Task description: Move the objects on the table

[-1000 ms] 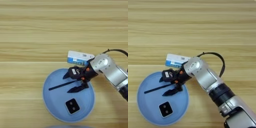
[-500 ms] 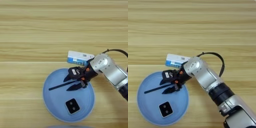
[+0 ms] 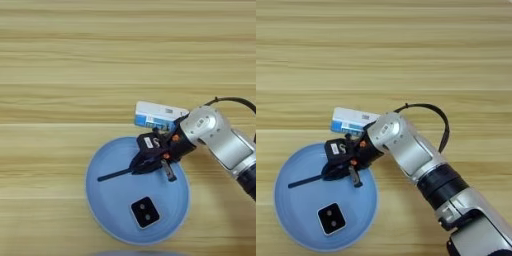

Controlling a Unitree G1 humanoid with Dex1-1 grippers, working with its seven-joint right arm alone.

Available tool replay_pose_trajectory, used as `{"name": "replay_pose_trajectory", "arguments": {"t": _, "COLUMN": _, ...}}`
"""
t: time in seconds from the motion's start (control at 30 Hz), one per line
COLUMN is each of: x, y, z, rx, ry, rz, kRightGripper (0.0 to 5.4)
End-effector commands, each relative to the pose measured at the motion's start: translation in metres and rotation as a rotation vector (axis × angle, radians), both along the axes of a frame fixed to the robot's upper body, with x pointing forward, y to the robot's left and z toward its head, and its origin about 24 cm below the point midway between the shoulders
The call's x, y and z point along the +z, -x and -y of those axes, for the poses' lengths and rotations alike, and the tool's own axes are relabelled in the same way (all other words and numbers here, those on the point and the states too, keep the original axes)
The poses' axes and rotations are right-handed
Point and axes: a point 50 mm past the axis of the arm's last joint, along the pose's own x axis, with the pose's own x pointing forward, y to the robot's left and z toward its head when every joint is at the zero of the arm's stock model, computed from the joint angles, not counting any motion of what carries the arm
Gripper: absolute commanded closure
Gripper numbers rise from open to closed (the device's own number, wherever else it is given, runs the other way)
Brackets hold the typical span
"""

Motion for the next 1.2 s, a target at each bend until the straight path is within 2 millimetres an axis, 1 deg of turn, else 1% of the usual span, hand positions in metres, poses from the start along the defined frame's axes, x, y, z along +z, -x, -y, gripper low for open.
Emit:
{"name": "replay_pose_trajectory", "arguments": {"t": 0.03, "x": -0.009, "y": -0.006, "z": 0.016, "rx": -0.077, "ry": 0.118, "rz": 0.041, "kRightGripper": 5.10}}
{"name": "replay_pose_trajectory", "arguments": {"t": 0.23, "x": -0.007, "y": -0.006, "z": 0.015, "rx": -0.078, "ry": 0.107, "rz": 0.045, "kRightGripper": 5.10}}
{"name": "replay_pose_trajectory", "arguments": {"t": 0.4, "x": 0.006, "y": -0.012, "z": 0.010, "rx": -0.086, "ry": 0.061, "rz": 0.074, "kRightGripper": 5.10}}
{"name": "replay_pose_trajectory", "arguments": {"t": 0.63, "x": 0.061, "y": -0.029, "z": -0.001, "rx": -0.105, "ry": -0.091, "rz": 0.195, "kRightGripper": 5.10}}
{"name": "replay_pose_trajectory", "arguments": {"t": 0.77, "x": 0.076, "y": -0.033, "z": 0.001, "rx": -0.128, "ry": -0.126, "rz": 0.231, "kRightGripper": 5.10}}
{"name": "replay_pose_trajectory", "arguments": {"t": 0.9, "x": 0.093, "y": -0.040, "z": 0.008, "rx": -0.162, "ry": -0.160, "rz": 0.274, "kRightGripper": 5.10}}
{"name": "replay_pose_trajectory", "arguments": {"t": 1.03, "x": 0.107, "y": -0.056, "z": 0.023, "rx": -0.248, "ry": -0.169, "rz": 0.331, "kRightGripper": 5.10}}
{"name": "replay_pose_trajectory", "arguments": {"t": 1.1, "x": 0.108, "y": -0.063, "z": 0.032, "rx": -0.291, "ry": -0.162, "rz": 0.339, "kRightGripper": 5.10}}
{"name": "replay_pose_trajectory", "arguments": {"t": 1.2, "x": 0.105, "y": -0.067, "z": 0.043, "rx": -0.329, "ry": -0.149, "rz": 0.335, "kRightGripper": 5.10}}
